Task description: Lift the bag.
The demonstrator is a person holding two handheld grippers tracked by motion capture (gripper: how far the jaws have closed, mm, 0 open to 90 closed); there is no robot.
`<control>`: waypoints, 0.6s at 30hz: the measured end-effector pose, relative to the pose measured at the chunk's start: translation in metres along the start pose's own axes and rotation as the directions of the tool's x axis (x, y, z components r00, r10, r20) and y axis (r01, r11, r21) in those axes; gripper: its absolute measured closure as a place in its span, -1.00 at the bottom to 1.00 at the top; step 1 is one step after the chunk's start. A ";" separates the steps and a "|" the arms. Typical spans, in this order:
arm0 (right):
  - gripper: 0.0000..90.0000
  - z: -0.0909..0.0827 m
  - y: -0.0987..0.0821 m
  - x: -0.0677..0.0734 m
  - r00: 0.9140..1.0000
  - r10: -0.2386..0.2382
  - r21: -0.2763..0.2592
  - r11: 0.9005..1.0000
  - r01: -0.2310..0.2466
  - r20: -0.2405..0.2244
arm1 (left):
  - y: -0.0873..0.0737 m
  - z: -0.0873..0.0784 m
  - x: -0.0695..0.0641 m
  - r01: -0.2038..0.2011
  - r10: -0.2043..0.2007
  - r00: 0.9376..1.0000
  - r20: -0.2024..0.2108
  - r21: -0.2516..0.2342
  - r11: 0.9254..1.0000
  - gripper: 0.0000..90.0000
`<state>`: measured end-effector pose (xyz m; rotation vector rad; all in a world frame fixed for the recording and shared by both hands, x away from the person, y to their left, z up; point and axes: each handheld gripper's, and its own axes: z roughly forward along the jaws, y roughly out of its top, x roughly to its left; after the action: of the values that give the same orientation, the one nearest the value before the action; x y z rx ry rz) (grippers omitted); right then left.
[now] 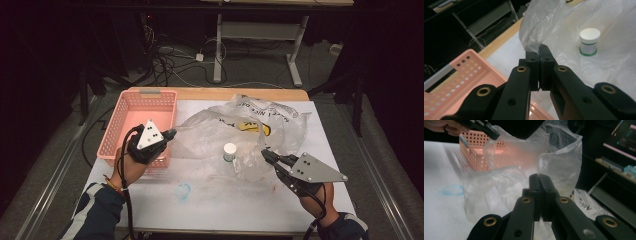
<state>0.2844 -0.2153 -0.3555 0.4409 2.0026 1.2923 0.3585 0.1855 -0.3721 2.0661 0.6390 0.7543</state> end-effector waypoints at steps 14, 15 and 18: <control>1.00 -0.013 0.042 -0.012 0.998 -0.017 -0.110 0.994 0.024 0.060 | 0.019 -0.015 0.011 -0.015 0.014 1.000 -0.012 -0.053 0.998 0.92; 1.00 -0.013 0.043 -0.013 0.998 -0.019 -0.115 0.993 0.026 0.062 | 0.021 -0.014 0.011 -0.014 0.013 1.000 -0.012 -0.060 0.998 0.91; 1.00 -0.009 0.043 -0.015 0.998 -0.019 -0.117 0.993 0.026 0.066 | 0.025 -0.009 0.010 0.000 0.000 1.000 -0.001 -0.090 0.996 0.91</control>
<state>0.2844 -0.2111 -0.3089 0.3980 1.8619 1.3567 0.3632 0.1836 -0.3442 1.9834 0.5948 0.7700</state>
